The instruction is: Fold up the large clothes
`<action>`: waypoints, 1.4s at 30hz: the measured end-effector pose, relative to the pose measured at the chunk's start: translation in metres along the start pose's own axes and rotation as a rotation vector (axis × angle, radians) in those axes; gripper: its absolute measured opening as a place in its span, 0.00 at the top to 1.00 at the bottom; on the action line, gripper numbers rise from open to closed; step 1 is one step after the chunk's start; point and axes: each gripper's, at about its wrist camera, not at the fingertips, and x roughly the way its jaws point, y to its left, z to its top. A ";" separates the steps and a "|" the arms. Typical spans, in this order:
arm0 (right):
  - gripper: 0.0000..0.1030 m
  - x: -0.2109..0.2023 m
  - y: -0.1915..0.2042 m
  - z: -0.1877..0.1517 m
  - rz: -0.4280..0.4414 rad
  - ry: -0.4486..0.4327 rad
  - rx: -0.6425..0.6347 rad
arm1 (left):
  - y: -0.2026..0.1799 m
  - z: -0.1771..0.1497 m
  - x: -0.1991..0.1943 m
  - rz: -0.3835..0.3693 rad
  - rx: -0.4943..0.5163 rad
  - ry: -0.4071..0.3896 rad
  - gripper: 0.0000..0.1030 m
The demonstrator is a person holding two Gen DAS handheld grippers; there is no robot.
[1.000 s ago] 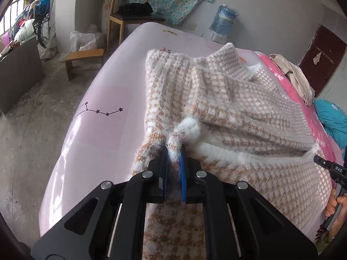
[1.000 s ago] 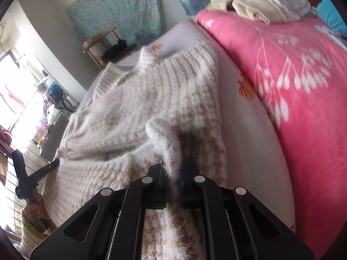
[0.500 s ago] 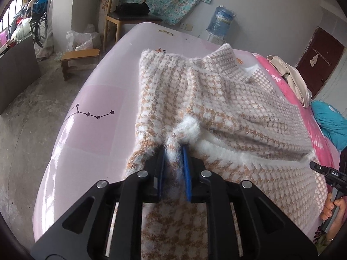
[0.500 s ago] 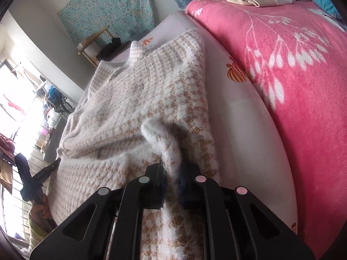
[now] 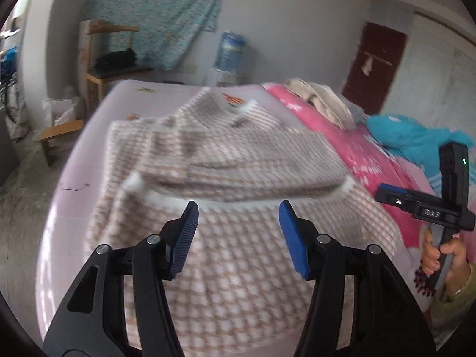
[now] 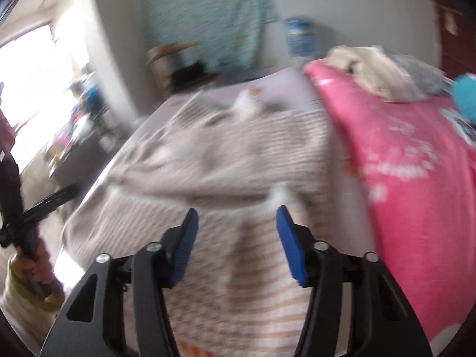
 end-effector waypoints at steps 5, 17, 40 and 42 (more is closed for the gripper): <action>0.76 0.062 0.013 -0.016 -0.002 0.161 -0.051 | -0.037 -0.038 0.056 0.038 0.155 0.150 0.45; 0.79 0.078 0.015 0.001 0.045 0.144 -0.002 | -0.018 -0.023 0.071 0.087 0.103 0.157 0.45; 0.75 0.004 0.078 -0.058 0.071 0.114 -0.237 | -0.020 -0.048 0.002 0.086 0.010 0.144 0.47; 0.75 0.004 0.083 -0.065 0.084 0.126 -0.259 | -0.030 -0.052 -0.002 0.067 0.062 0.137 0.47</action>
